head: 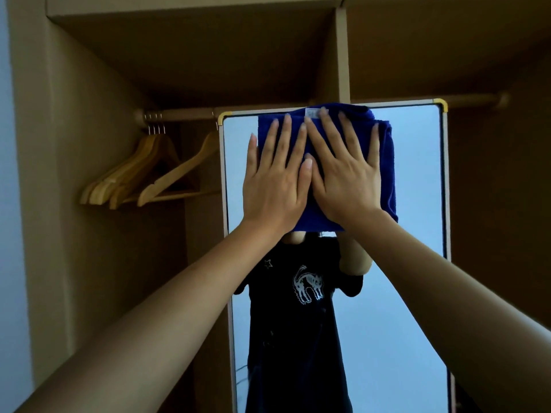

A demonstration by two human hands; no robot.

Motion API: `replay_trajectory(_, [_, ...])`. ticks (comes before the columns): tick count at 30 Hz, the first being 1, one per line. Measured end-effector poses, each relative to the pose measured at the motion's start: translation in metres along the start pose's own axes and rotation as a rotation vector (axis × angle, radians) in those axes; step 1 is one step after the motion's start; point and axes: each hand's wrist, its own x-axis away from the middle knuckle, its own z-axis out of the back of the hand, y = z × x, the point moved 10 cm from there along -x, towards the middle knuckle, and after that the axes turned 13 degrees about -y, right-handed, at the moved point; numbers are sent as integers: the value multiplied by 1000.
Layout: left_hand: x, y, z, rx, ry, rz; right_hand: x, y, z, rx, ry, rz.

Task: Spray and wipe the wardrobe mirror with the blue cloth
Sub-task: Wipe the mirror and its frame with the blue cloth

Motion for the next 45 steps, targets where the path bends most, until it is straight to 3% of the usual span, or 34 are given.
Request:
replay_trajectory(11, [-18, 44, -13, -49, 21, -7, 0, 50, 9, -64, -26, 86])
replay_trajectory(17, [1, 85, -36, -114, -8, -72, 39, 85, -5, -100, -50, 25])
replay_trajectory(29, [-46, 93, -20, -139, 20, -81, 2, 110, 14, -77, -1, 19])
replay_trajectory(45, [146, 130, -99, -60, -110, -78, 190, 79, -68, -70, -84, 6])
